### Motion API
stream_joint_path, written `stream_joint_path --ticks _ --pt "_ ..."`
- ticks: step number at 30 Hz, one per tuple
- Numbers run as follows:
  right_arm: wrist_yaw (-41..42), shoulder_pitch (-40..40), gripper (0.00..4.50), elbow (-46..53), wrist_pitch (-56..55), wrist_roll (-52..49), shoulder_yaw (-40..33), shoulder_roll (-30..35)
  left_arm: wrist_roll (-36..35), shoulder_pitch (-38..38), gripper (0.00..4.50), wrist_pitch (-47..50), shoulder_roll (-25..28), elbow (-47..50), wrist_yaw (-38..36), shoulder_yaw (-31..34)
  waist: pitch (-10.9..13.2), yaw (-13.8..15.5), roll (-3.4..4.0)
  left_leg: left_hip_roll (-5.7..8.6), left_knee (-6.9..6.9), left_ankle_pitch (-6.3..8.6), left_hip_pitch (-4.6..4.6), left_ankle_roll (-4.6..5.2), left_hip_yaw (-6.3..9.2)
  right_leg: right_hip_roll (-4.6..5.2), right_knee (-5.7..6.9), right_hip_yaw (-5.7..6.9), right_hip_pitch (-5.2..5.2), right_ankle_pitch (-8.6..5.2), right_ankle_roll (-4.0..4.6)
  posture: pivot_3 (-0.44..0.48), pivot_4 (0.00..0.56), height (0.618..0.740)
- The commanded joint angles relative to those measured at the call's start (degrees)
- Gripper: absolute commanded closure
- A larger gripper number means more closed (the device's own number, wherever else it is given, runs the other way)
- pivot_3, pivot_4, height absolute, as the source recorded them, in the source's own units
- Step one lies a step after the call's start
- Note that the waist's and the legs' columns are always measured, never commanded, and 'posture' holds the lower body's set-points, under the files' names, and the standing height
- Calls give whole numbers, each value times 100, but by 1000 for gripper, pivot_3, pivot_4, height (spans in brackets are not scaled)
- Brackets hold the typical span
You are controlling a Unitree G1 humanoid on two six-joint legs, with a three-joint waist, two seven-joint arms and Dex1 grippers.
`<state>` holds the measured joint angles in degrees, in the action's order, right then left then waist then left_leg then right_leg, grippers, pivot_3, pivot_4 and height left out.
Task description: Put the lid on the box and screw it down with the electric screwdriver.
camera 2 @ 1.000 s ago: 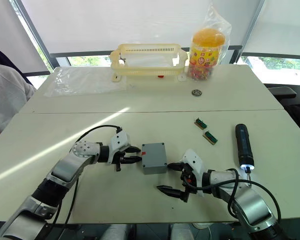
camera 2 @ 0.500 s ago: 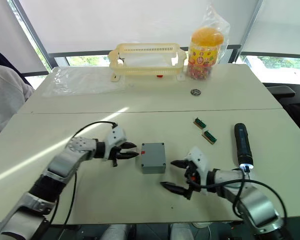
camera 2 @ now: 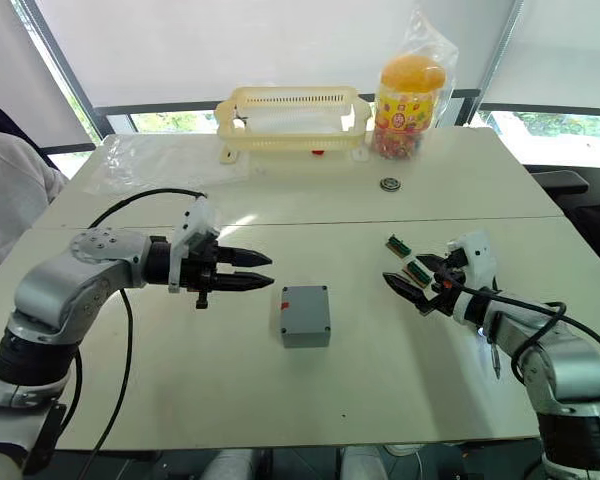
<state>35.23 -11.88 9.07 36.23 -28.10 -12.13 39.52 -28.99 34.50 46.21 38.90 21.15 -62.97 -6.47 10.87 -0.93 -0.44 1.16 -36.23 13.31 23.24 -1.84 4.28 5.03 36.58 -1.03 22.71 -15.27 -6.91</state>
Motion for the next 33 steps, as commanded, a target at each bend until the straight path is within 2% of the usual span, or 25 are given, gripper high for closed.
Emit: stream_joint_path --ticks 1,8,11,15,32,33 --pt "-36 -213 36 -304 -380 278 -18 -33 -16 -35 2748 -68 117 262 50 -85 0 6 0 0 -1 0 0 0 0 0 5 0 2 0 0 0 150 740" --pt "18 -514 36 -1023 -608 545 124 -155 226 -105 2748 -434 192 148 83 -364 0 12 0 1 -2 0 0 0 -2 0 6 -2 2 0 0 0 150 740" --pt "51 -643 937 -1318 -753 661 196 -221 284 -148 2748 -536 177 78 96 -422 0 10 0 0 -2 0 0 0 -2 0 7 -2 2 0 1 0 150 740" --pt "92 -824 3013 -1645 -893 736 218 -310 339 -236 2748 -633 192 9 96 -459 0 7 0 1 -1 0 0 0 -3 0 7 -3 3 0 0 0 150 740" --pt "-6 -1038 3013 -2175 -1287 940 146 -559 600 -376 2748 -918 181 -181 124 -602 0 7 0 0 -1 -1 0 -1 -3 0 10 -3 4 0 0 0 150 740" --pt "-19 -1046 3279 -2190 -1302 932 139 -578 613 -378 2748 -932 179 -190 124 -613 0 6 0 1 -1 -1 0 -1 -3 0 11 -3 4 0 0 0 150 740"
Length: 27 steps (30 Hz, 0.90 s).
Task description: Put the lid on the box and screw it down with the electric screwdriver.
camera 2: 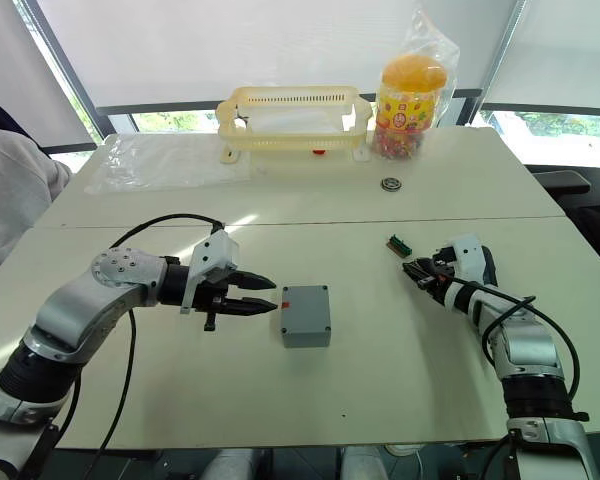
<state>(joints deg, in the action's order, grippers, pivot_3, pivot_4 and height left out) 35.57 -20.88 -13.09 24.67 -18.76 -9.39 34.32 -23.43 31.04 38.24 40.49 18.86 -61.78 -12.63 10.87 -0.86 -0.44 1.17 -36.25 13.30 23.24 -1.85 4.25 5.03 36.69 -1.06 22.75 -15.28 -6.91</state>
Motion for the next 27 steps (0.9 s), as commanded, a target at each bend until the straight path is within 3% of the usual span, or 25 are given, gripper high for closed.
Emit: stream_joint_path --ticks 1,3,4,17,20,23,27 --pt "-72 -151 3597 11 -168 8 -138 -70 67 -34 2748 -143 15 33 3 -2 0 0 0 0 0 0 0 0 0 0 0 0 0 0 0 0 150 740" --pt "-104 -159 4359 -17 -218 3 -166 -107 81 -47 2748 -154 9 31 3 -12 0 -1 0 0 0 0 0 0 0 0 1 0 1 0 0 0 150 740" --pt "-117 -162 4443 -31 -234 16 -163 -107 95 -58 2748 -165 12 33 3 -23 0 -1 0 0 0 0 0 0 0 0 1 0 1 0 0 0 150 740" --pt "-88 -78 4443 43 -226 44 -98 -43 170 -90 2748 -189 -47 17 1 -77 0 -1 0 0 0 0 0 0 0 0 3 0 1 0 0 0 150 740" --pt "-61 -41 3413 38 -234 112 -62 -16 185 -83 2748 -201 -66 3 1 -90 0 -2 0 0 0 0 0 0 0 0 3 -1 1 0 0 0 150 740" --pt "-122 -55 1887 17 -249 122 -132 -37 197 -84 2748 -215 -69 -7 8 -106 0 -2 0 0 0 0 0 0 0 0 3 0 1 0 0 0 150 740" --pt "-186 -71 1887 25 -318 128 -214 -54 206 -88 2748 -223 -71 -15 19 -117 0 -2 0 0 0 0 0 0 0 0 4 -1 2 0 0 0 150 740"
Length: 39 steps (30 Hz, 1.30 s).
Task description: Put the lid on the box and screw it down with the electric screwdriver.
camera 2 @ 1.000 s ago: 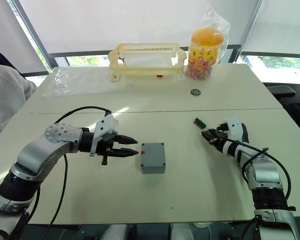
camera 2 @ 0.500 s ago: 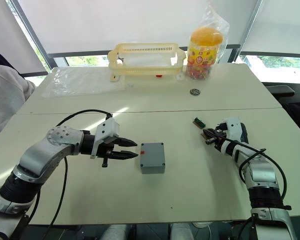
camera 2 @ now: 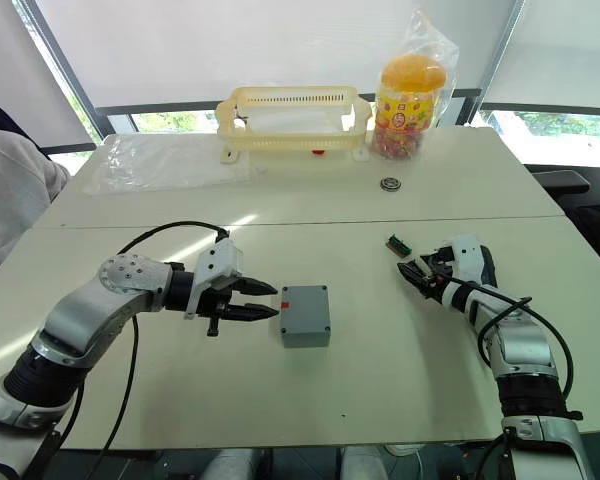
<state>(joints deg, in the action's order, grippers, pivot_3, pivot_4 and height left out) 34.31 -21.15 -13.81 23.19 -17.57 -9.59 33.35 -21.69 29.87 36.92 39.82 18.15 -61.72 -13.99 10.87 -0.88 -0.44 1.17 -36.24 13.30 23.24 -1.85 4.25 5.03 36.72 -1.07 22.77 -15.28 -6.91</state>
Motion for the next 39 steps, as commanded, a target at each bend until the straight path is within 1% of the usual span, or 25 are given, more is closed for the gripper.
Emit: stream_joint_path --ticks 1,9,12,15,16,32,33,34,36,39 --pt "-93 -46 1887 106 -171 -14 -236 22 36 25 2748 -94 -5 58 15 16 0 -1 0 0 0 0 0 0 0 0 0 0 0 0 0 0 150 740" --pt "-176 103 1887 325 -105 -140 -338 -59 72 -11 2748 -126 -12 76 23 -61 0 1 0 0 0 0 0 0 0 0 0 0 0 0 0 0 150 740" --pt "-169 146 2709 351 -104 -159 -348 -86 88 -14 2748 -144 3 69 2 -92 0 0 0 0 0 0 0 0 0 0 1 0 0 0 0 0 150 740" --pt "-168 169 4316 389 -89 -174 -348 -96 100 -16 2748 -146 7 64 -10 -96 0 0 0 0 0 0 0 0 0 0 1 0 0 0 0 0 150 740" --pt "-166 166 4426 397 -89 -189 -353 -107 101 -18 2748 -139 6 65 -14 -94 0 0 0 0 0 0 0 0 0 0 1 0 0 0 0 0 150 740" --pt "-86 274 4426 550 -14 -180 -277 -24 137 -24 2748 -126 -19 38 -69 -130 0 1 0 0 0 0 0 0 0 0 2 0 0 0 0 0 150 740" --pt "-84 273 3486 550 -14 -173 -275 -20 138 -22 2748 -126 -22 32 -69 -132 0 0 0 0 0 0 0 0 0 0 2 0 0 0 0 0 150 740" --pt "-92 270 3269 545 -27 -160 -277 -21 140 -22 2748 -127 -24 27 -69 -133 0 1 0 0 0 0 0 0 0 0 2 0 0 0 0 0 150 740" --pt "-107 262 2242 537 -39 -156 -290 -28 144 -20 2748 -128 -28 19 -68 -134 0 0 0 0 0 0 0 0 0 0 2 0 0 0 0 0 150 740" --pt "-136 249 2242 533 -65 -164 -325 -42 151 -24 2748 -128 -36 10 -61 -134 0 1 0 0 0 0 0 0 0 0 2 0 0 0 0 0 150 740"
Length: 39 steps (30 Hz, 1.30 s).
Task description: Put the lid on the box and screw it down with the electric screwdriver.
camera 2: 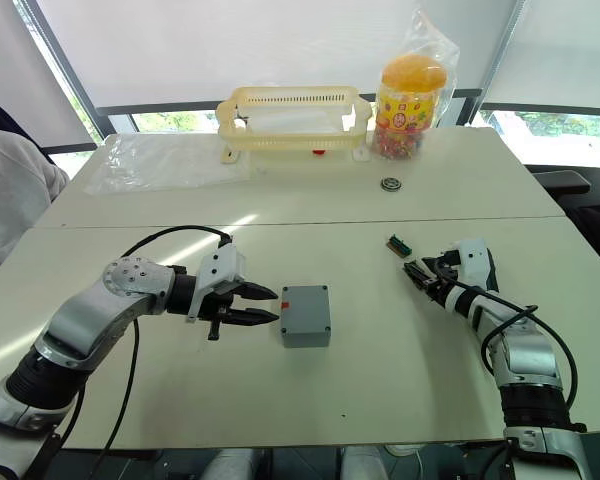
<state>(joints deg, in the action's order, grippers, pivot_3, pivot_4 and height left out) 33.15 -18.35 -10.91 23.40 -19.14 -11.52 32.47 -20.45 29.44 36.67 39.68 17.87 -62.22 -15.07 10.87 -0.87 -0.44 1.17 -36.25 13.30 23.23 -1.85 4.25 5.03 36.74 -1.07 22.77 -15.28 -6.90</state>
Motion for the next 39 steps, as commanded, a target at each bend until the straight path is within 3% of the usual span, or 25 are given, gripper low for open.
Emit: stream_joint_path --ticks 1,20,24,25,39 --pt "-20 -37 2242 241 -97 -12 -142 44 30 16 2748 -105 -24 37 -11 -27 0 -1 0 0 0 0 0 0 0 0 0 0 0 0 0 0 150 740" --pt "-7 -76 2242 295 -177 -164 -207 -46 126 -79 2748 -154 -6 47 -64 -111 0 0 0 0 0 0 0 0 0 0 0 0 0 0 0 0 150 740" --pt "-11 -85 4189 278 -200 -152 -183 -55 127 -112 2748 -170 15 52 -75 -128 0 0 0 0 0 0 0 0 0 0 0 0 0 0 0 0 150 740" --pt "-11 -87 4455 270 -206 -147 -176 -56 127 -113 2748 -171 17 51 -78 -130 0 0 0 0 0 0 0 0 0 0 0 0 0 0 0 0 150 740" --pt "-193 -67 4455 811 -28 -347 -394 10 -32 -84 2748 -84 50 70 -123 77 0 2 0 0 0 0 0 0 1 0 1 0 1 0 0 0 150 740"
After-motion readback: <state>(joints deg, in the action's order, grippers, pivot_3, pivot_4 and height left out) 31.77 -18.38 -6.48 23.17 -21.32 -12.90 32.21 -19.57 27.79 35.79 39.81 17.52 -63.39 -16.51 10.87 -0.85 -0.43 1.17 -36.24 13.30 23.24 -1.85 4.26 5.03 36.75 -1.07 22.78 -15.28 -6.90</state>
